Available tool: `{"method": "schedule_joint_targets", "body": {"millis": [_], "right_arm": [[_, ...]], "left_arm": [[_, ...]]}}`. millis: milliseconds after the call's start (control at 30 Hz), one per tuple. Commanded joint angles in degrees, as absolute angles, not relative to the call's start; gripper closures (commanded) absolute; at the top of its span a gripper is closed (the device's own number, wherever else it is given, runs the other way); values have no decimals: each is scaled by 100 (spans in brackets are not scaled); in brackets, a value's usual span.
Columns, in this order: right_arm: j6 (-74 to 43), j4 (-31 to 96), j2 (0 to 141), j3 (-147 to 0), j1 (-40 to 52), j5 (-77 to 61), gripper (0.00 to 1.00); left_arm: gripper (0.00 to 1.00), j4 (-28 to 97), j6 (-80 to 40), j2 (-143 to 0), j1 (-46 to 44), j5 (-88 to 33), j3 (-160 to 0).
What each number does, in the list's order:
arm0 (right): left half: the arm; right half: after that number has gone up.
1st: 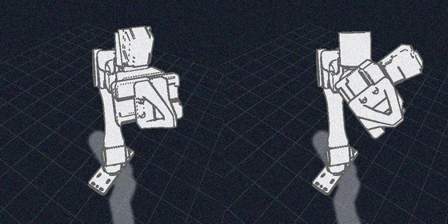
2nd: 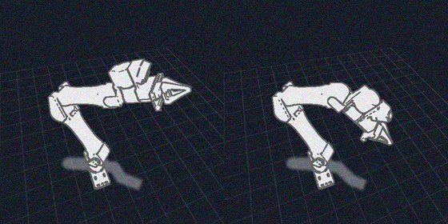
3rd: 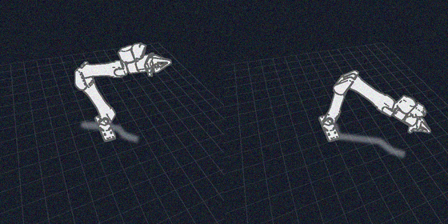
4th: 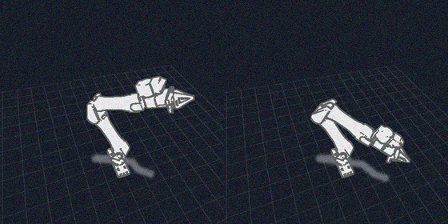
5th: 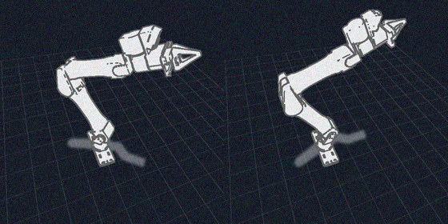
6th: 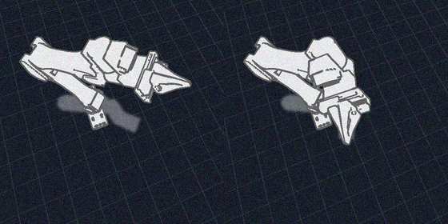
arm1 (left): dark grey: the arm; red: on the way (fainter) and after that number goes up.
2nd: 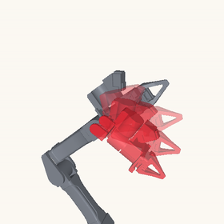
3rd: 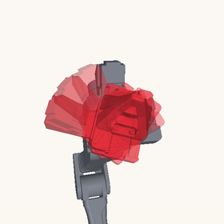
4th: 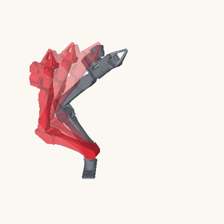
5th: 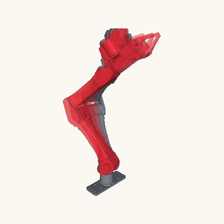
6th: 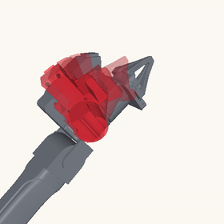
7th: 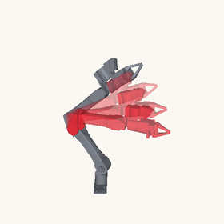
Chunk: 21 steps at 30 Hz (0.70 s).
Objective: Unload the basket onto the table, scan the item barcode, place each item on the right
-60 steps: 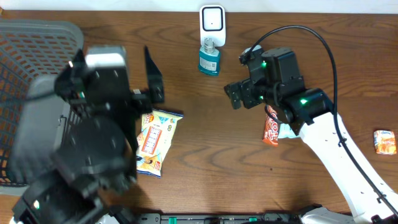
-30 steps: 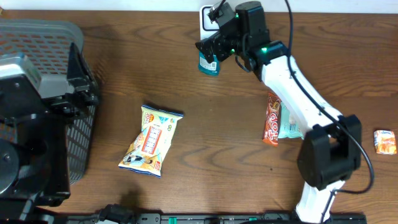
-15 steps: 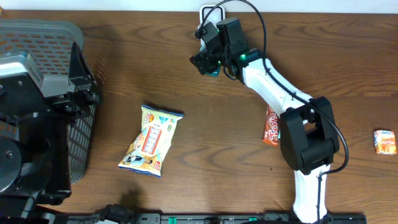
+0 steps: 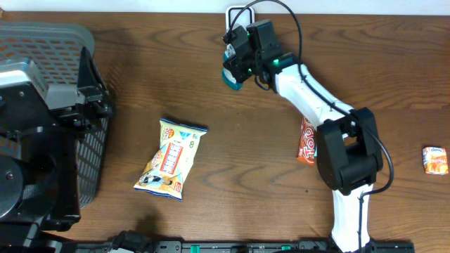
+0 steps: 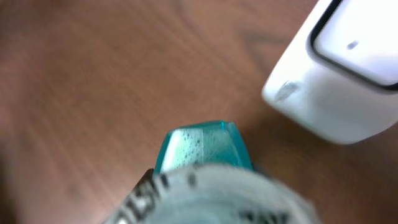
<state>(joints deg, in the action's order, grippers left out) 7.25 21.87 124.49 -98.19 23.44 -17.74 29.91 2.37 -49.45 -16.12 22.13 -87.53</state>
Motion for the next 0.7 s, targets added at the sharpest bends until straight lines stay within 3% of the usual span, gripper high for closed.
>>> {"method": "schedule_joint_targets", "body": {"millis": [0,133,233,667], "right_arm": [[475,2770,12193,-9754,1986,-3798,99],[478,3448,11876,-9754,1553,-5166,99],[486,4040,11743,-9754,1356,-5262,99],[1459,6866,10956,-9754,1140,-6274,99]], "left_arm": [[2,2902,187,-4921,-1577,2161,-8744],[2,2917,191,-4740,-1577,1577,-8744],[2,3015,189,-4386,-1577,843,-8744],[2,2993,252,-2078,-1568,561,-8744]]}}
